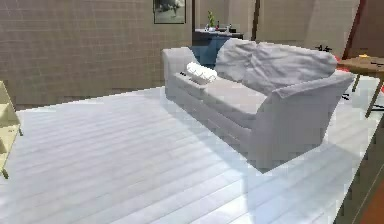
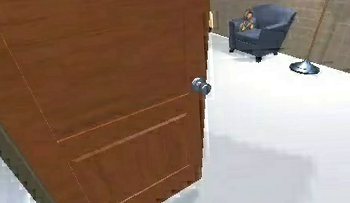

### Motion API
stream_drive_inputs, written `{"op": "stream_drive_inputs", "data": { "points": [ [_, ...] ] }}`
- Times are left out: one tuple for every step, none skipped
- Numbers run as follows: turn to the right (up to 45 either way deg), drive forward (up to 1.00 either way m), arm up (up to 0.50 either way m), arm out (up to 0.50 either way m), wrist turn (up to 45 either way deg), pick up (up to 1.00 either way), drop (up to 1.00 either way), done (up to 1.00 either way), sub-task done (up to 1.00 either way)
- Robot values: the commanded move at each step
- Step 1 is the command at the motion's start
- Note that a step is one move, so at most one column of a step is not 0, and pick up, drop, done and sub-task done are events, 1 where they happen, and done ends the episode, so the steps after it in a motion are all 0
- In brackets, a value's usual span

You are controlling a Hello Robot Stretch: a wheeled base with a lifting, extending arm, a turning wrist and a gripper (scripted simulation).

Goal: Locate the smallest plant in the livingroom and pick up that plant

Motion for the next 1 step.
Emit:
{"op": "stream_drive_inputs", "data": {
  "points": [
    [24.0,0.00,0.00,0.00,0.0,0.00,0.00,0.00,0.00]
  ]
}}
